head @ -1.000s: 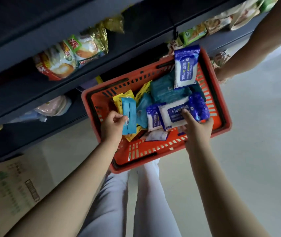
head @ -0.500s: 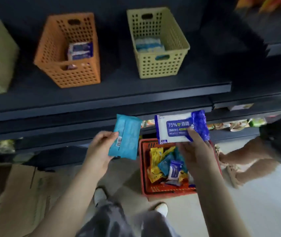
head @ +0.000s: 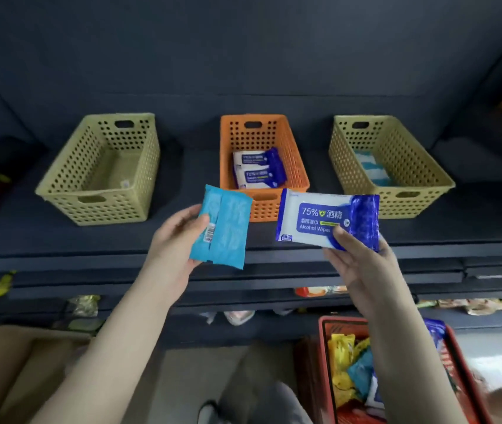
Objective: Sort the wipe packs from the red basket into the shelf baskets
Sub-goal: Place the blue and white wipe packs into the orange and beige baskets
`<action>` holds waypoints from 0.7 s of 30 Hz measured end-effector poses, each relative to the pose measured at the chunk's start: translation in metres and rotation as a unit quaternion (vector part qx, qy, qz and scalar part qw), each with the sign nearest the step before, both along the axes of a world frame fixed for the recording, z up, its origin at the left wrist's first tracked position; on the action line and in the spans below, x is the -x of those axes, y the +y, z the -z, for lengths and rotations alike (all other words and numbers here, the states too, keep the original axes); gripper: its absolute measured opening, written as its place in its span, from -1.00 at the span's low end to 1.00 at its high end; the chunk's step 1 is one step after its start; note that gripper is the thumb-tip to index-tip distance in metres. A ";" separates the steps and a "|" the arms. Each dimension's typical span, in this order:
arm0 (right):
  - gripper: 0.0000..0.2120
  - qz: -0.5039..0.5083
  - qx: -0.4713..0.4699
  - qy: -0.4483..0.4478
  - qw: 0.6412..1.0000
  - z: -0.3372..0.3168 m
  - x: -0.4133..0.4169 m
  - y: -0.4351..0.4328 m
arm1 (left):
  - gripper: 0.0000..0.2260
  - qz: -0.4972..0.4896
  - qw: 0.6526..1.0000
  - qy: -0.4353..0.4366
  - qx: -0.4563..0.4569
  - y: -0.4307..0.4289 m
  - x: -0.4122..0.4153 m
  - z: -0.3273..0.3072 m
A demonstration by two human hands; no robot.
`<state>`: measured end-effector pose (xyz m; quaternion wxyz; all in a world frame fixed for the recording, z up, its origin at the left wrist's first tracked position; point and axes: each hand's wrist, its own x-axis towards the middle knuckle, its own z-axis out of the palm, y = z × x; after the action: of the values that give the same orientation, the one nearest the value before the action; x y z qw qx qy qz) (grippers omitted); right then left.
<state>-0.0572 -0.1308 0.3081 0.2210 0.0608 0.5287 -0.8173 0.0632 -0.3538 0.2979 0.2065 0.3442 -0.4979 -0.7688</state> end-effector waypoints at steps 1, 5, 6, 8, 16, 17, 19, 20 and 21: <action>-0.80 -0.007 -0.003 0.014 1.000 -0.006 0.006 -0.010 | -0.77 -0.006 1.000 0.009 -0.004 -0.009 0.005 -0.003; -0.84 -0.009 -0.025 0.058 0.998 -0.024 0.045 -0.047 | -0.74 -0.021 0.999 0.032 -0.014 -0.044 0.035 -0.011; -0.84 -0.006 -0.034 0.062 0.997 -0.026 0.059 -0.055 | -0.74 -0.022 0.999 0.033 -0.014 -0.052 0.045 -0.012; -0.80 -0.004 -0.053 0.069 0.996 -0.030 0.087 -0.074 | -0.74 -0.028 0.999 0.036 -0.008 -0.066 0.066 -0.013; -0.79 -0.077 -0.212 0.168 0.960 -0.011 0.179 -0.177 | -0.78 -0.054 0.997 0.049 -0.002 -0.105 0.131 -0.008; -0.80 -0.080 -0.261 0.182 0.945 -0.003 0.189 -0.195 | -0.80 -0.061 0.997 0.052 -0.007 -0.110 0.135 -0.008; -0.77 -0.093 -0.368 0.200 0.903 0.012 0.204 -0.228 | -0.81 -0.068 0.996 0.053 -0.015 -0.120 0.142 -0.007; -0.72 -0.106 -0.414 0.205 0.880 0.020 0.210 -0.243 | -0.81 -0.068 0.996 0.054 -0.018 -0.125 0.145 -0.006; -0.70 -0.119 -0.451 0.205 0.860 0.027 0.215 -0.254 | -0.81 -0.068 0.996 0.054 -0.024 -0.131 0.148 -0.006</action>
<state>-0.2726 -0.3849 0.2809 0.1512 -0.0782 0.8762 -0.4509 -0.0846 -0.4846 0.3034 0.2767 0.3400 -0.4424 -0.7824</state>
